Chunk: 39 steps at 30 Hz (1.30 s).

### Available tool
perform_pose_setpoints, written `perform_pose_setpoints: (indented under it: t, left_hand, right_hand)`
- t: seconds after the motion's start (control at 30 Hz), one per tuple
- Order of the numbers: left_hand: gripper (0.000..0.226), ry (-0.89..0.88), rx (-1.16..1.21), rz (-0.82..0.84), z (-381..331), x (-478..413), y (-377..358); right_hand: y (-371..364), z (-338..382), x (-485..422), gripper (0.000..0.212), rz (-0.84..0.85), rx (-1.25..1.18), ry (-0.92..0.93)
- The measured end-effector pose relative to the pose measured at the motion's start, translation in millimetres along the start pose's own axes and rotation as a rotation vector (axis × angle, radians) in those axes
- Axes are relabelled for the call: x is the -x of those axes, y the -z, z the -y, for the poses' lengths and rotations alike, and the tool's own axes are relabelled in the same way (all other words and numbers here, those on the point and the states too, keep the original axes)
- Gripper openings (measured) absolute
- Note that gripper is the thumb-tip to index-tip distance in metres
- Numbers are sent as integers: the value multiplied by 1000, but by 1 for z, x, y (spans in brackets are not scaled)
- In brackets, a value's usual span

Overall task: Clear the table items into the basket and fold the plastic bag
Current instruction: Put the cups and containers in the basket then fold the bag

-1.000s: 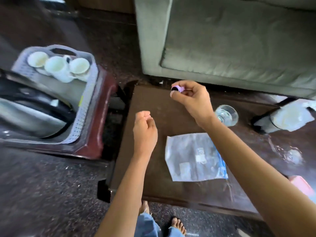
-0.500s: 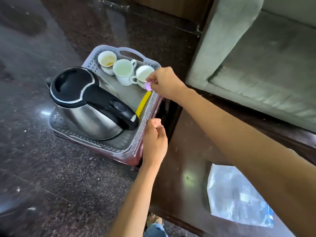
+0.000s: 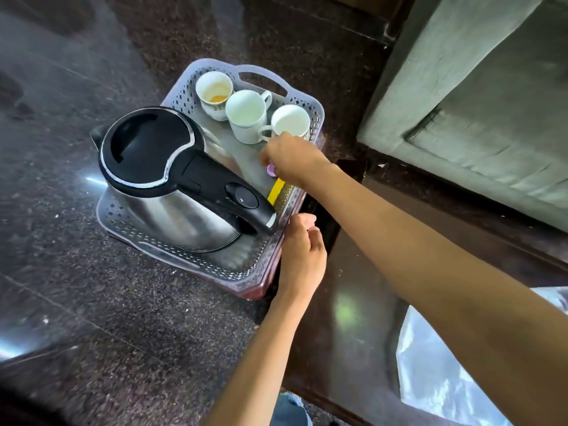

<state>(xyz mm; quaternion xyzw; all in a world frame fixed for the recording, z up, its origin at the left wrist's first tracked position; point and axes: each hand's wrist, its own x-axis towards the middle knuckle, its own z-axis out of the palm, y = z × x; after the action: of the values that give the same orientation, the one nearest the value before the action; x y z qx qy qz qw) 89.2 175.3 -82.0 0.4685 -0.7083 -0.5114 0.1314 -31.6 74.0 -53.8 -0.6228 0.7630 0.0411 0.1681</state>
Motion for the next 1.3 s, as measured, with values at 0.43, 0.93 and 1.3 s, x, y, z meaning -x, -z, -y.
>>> perform_pose_setpoints:
  t: [0.43, 0.93, 1.3]
  left_hand:
    - [26, -81, -15, 101, -27, 47, -64]
    - [29, -94, -160, 385, -33, 220, -232]
    - [20, -110, -248, 484, -14, 285, -297]
  right_hand:
    - [-17, -61, 131, 29, -625, -203, -101]
    - [-162, -144, 439, 40, -662, -158, -752]
    - [-252, -147, 535, 81, -396, -562, -1252]
